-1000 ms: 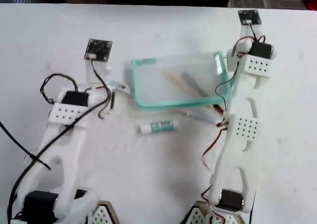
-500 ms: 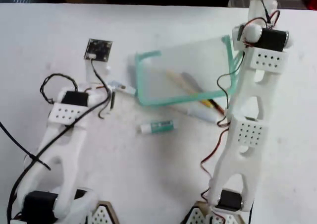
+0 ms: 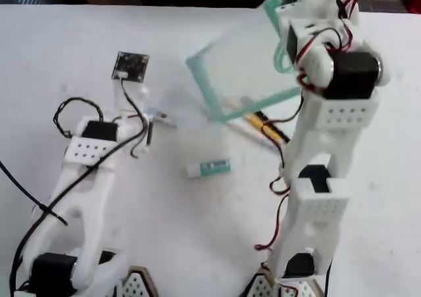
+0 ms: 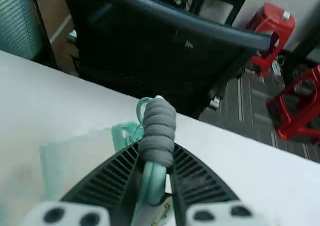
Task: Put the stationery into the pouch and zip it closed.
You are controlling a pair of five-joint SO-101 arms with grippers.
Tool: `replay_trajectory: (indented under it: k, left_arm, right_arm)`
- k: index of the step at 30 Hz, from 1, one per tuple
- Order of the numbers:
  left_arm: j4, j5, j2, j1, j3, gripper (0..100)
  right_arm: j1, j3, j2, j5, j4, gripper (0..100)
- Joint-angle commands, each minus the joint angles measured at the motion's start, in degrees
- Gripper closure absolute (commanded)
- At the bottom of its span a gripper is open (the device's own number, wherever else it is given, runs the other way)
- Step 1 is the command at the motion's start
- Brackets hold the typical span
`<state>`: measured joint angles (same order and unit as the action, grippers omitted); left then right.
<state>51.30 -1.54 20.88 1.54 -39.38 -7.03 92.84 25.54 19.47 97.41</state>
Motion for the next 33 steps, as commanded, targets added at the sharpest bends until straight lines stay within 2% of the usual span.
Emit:
replay_trajectory:
  k: [1,7,11,14,19,22,27,31,33]
  left_arm:
    - [2.55,-0.44,0.4,-0.04,0.62,97]
    - [3.6,-0.44,2.51,-0.57,0.62,97]
    - [8.62,-2.2,10.77,-1.27,0.35,97]
    - [11.34,-2.81,19.21,-5.32,0.35,97]
    - [11.52,-1.32,33.98,-13.14,0.44,97]
    - [11.6,1.05,40.92,-12.97,0.26,92]
    - [11.16,0.53,47.08,-12.7,-2.2,88]
    - [11.16,-0.44,48.13,-8.31,-4.48,88]
    - [10.37,-0.26,48.22,-6.29,-4.84,88]
  right_arm:
    - [-3.47,1.32,-7.6,-0.44,1.1,97.5]
    - [-9.36,-8.62,-19.3,-0.09,1.1,97.5]
    - [-12.18,-15.65,-28.09,-0.09,0.92,97.5]
    - [-12.79,-21.8,-34.07,-0.09,0.92,97.5]
    - [-12.79,-31.56,-42.42,-0.09,0.92,97.5]
    - [-12.88,-35.08,-46.2,-0.09,0.84,97.5]
    - [-12.88,-37.8,-49.98,0.0,0.84,97.5]
    - [-12.97,-40.97,-50.15,-0.26,0.75,97.5]
    - [-15.34,-42.99,-50.24,-0.35,0.75,97.5]
